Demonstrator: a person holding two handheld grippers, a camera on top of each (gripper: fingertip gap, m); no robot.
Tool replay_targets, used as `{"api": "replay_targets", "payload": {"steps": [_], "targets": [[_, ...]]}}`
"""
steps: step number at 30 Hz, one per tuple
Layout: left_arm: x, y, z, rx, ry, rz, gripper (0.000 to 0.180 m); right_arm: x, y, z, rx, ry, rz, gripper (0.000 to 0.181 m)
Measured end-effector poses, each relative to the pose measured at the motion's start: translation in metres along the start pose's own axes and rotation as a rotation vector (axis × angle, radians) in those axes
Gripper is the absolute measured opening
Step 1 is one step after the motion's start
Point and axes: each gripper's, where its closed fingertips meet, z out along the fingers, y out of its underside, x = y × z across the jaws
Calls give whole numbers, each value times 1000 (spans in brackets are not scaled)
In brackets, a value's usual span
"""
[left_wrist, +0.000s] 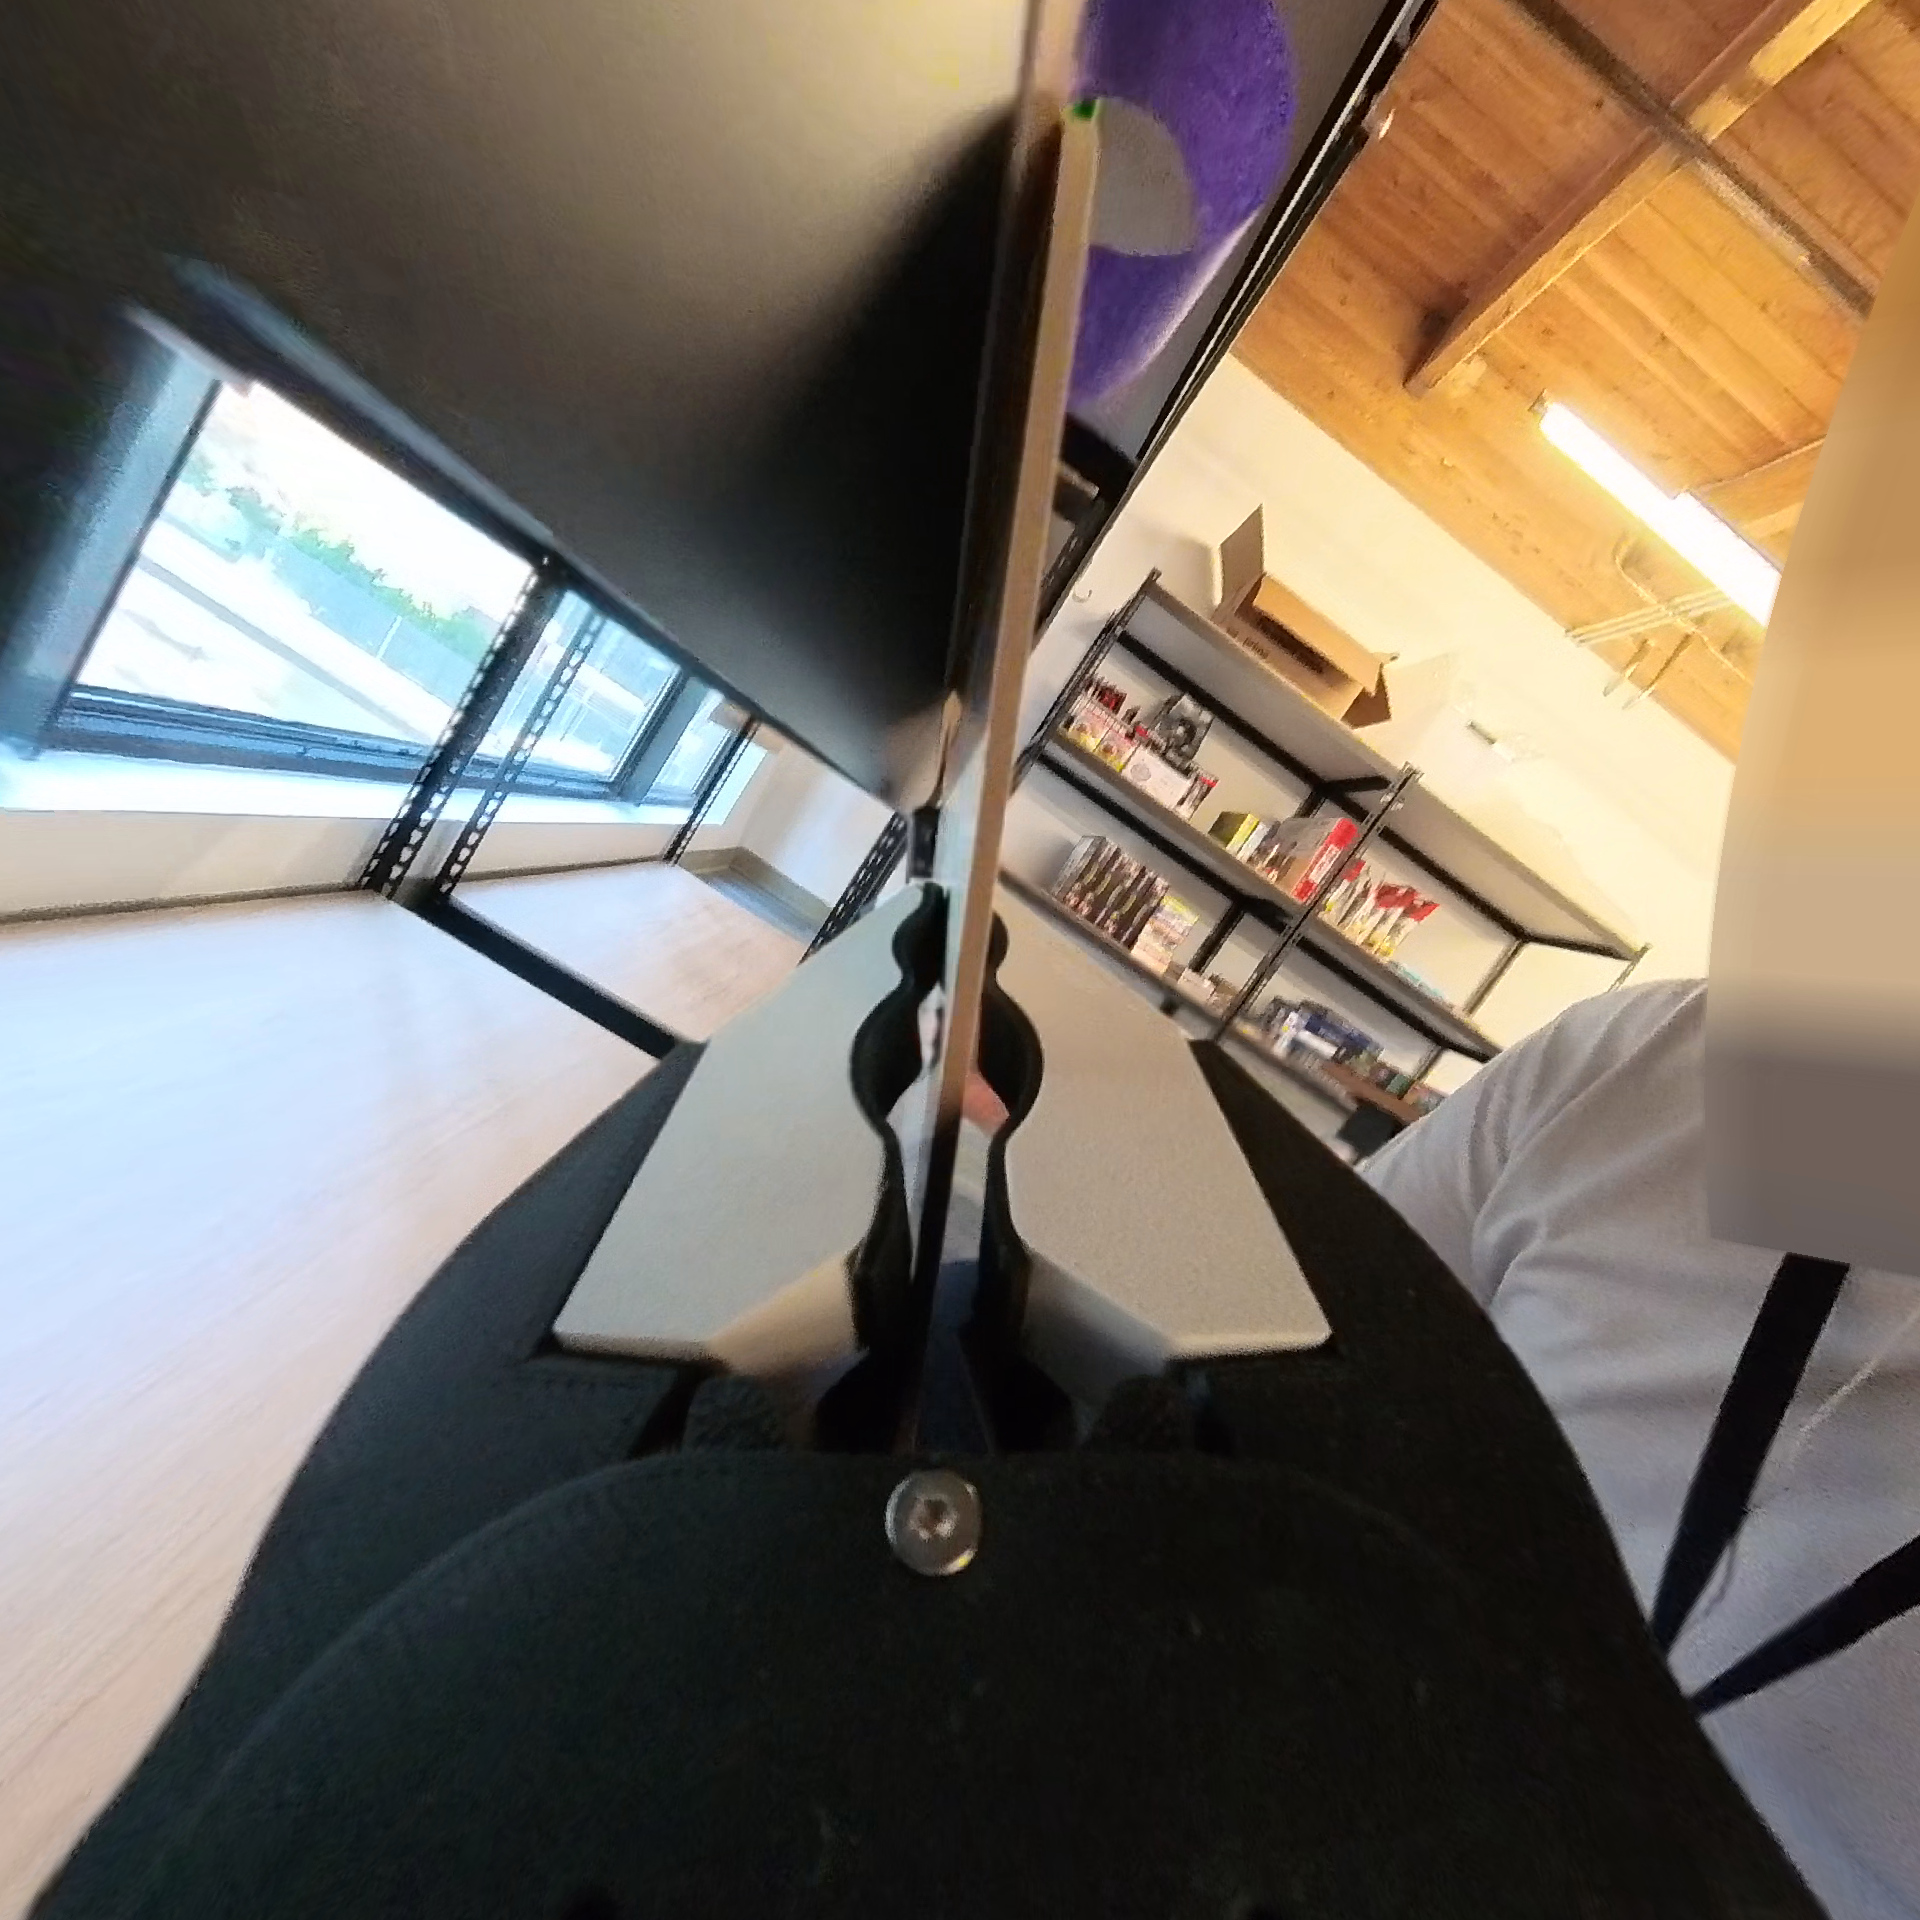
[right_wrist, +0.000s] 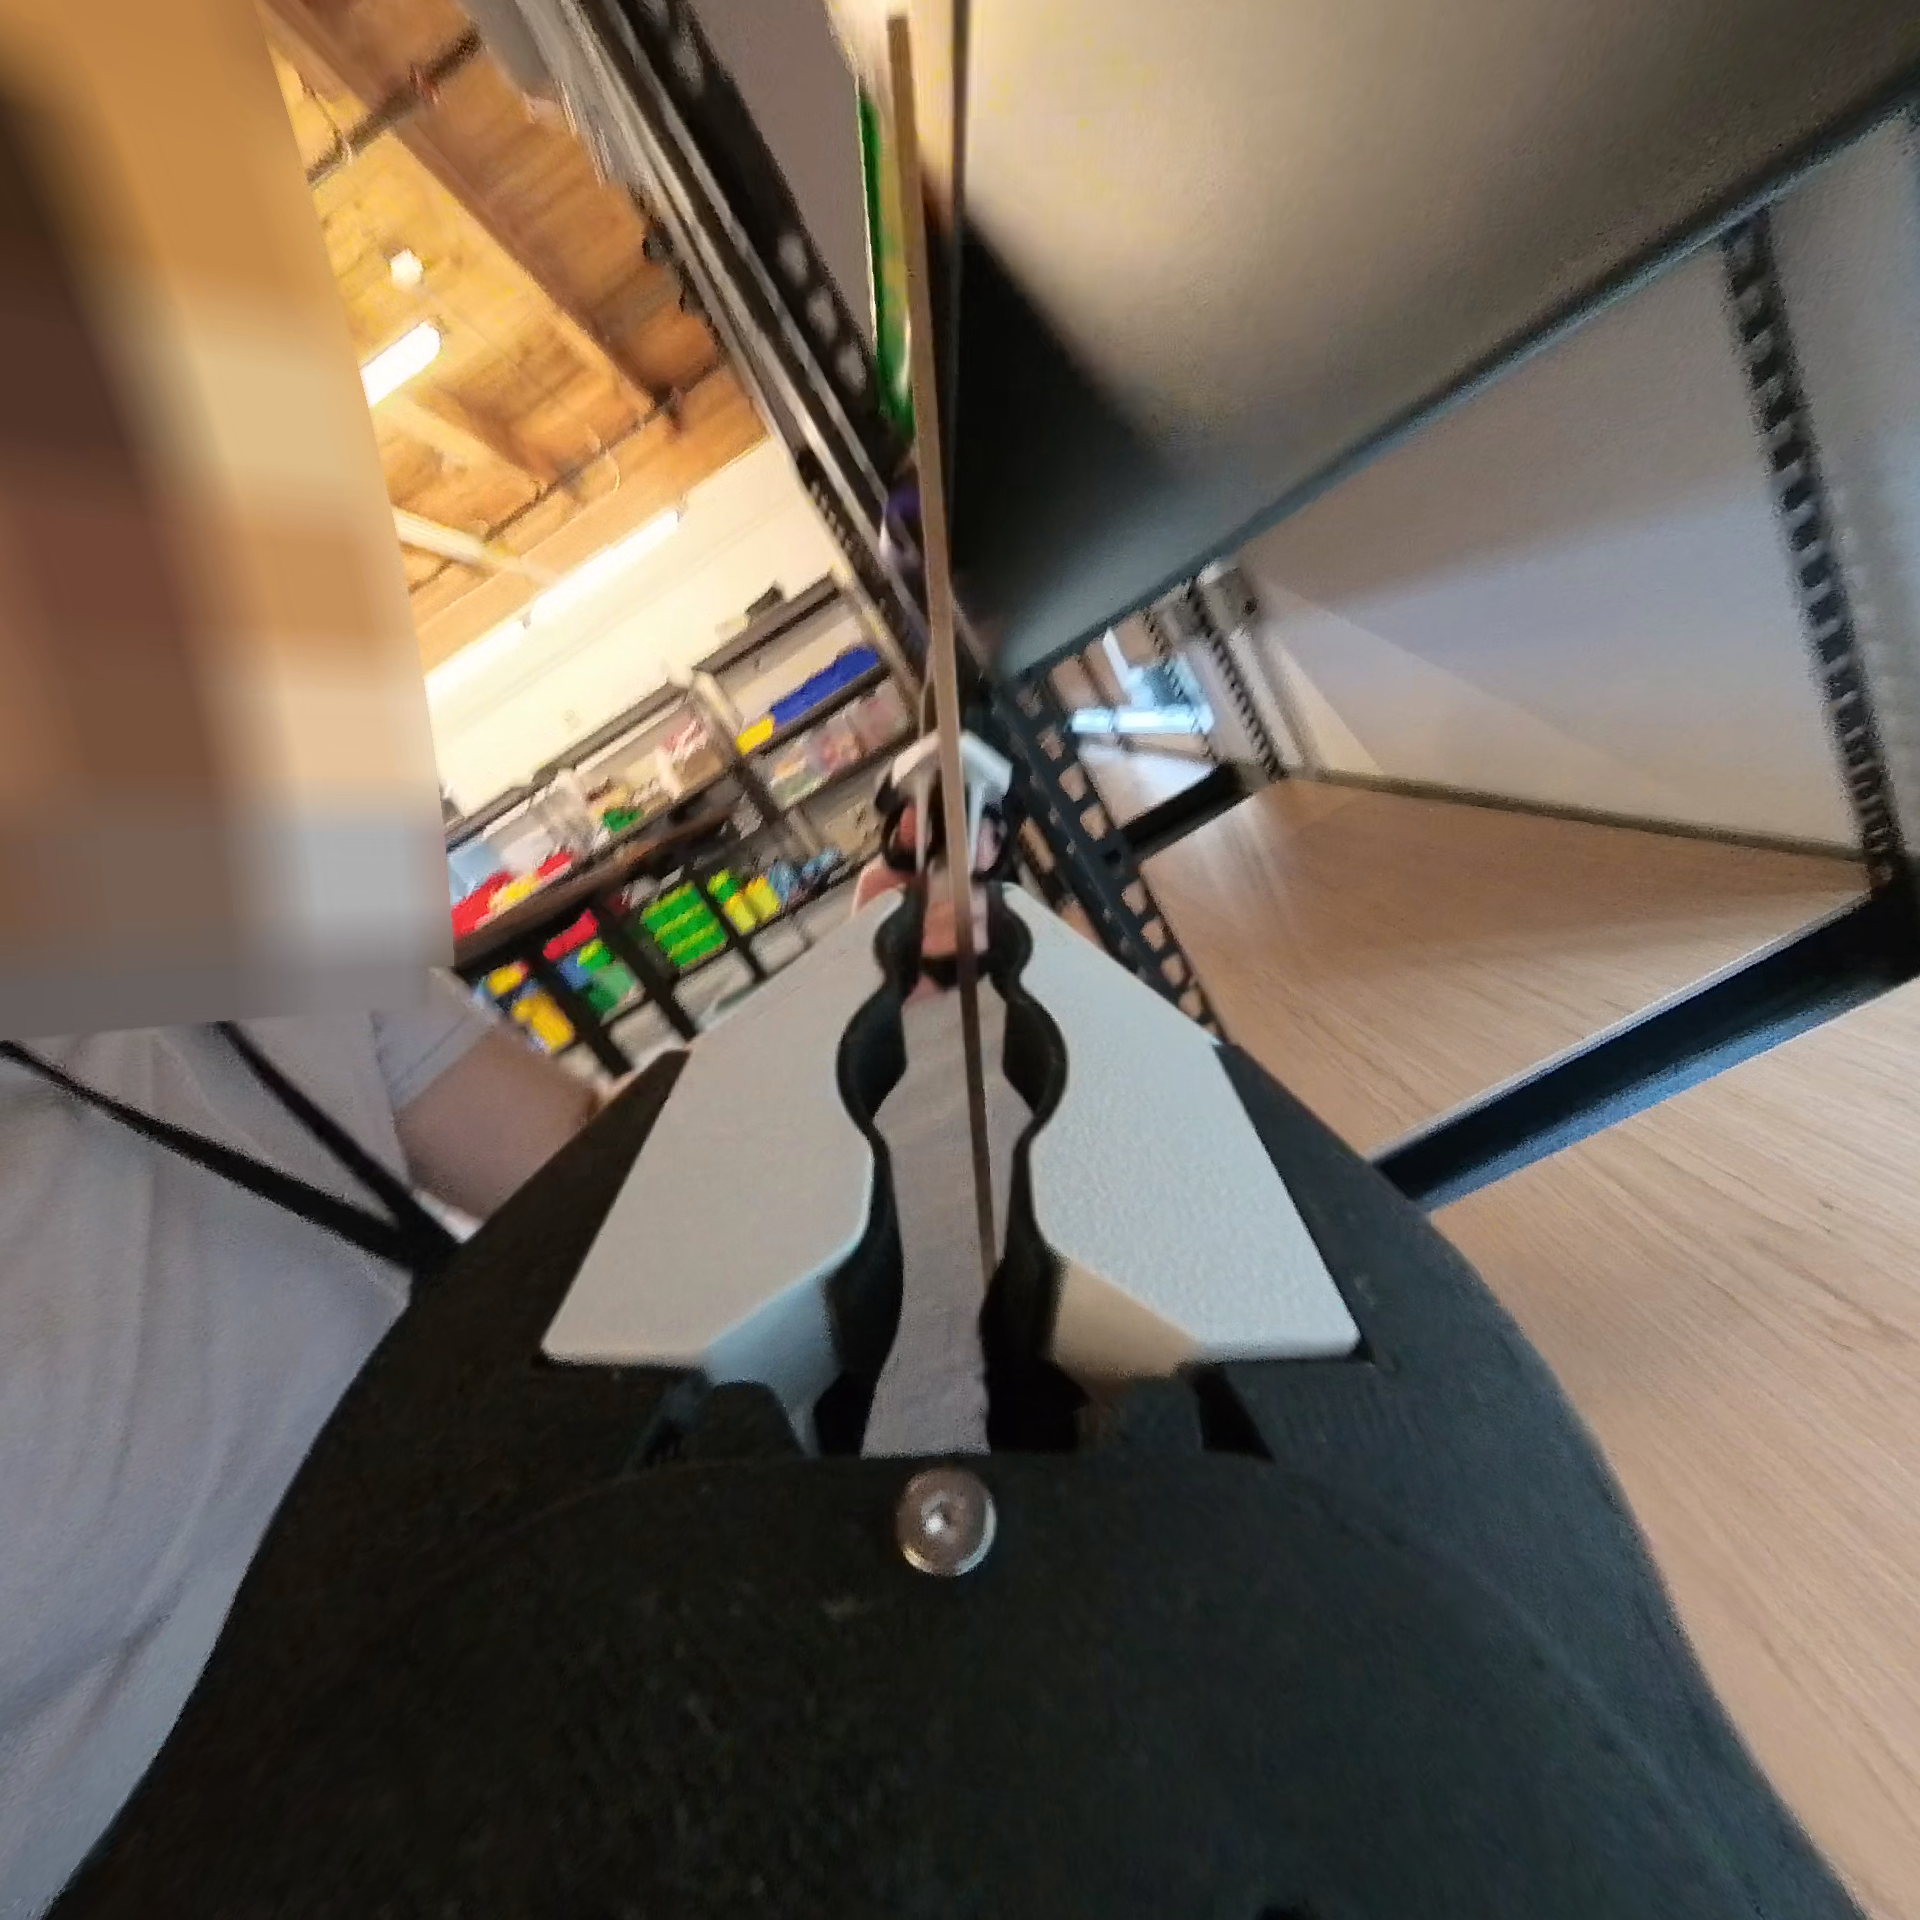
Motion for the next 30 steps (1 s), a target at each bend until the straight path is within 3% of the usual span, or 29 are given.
{"api": "replay_targets", "payload": {"steps": [3, 7, 9, 13, 18, 26, 30], "targets": [[-1, -7, -9, 41, 9, -5, 2, -6, -31, -26, 110, 197, -190, 3], [-2, -4, -8, -4, 0, 8, 1, -56, -67, -16, 68, 555, -715, 0], [-3, -2, -5, -7, 6, 6, 2, -88, -77, 30, -18, 556, -879, 0], [-4, -2, -4, -3, 9, 12, 2, -107, -35, 141, -495, 335, -892, 1], [-6, -1, -6, -13, 10, 29, 2, -66, -2, 225, -807, 281, -878, 0], [-7, 0, -7, -17, 15, 40, 2, -27, 23, 281, -975, 331, -977, 0], [-8, 0, -8, -26, 19, 51, 2, -21, 10, 290, -916, 384, -1113, 0]]}}
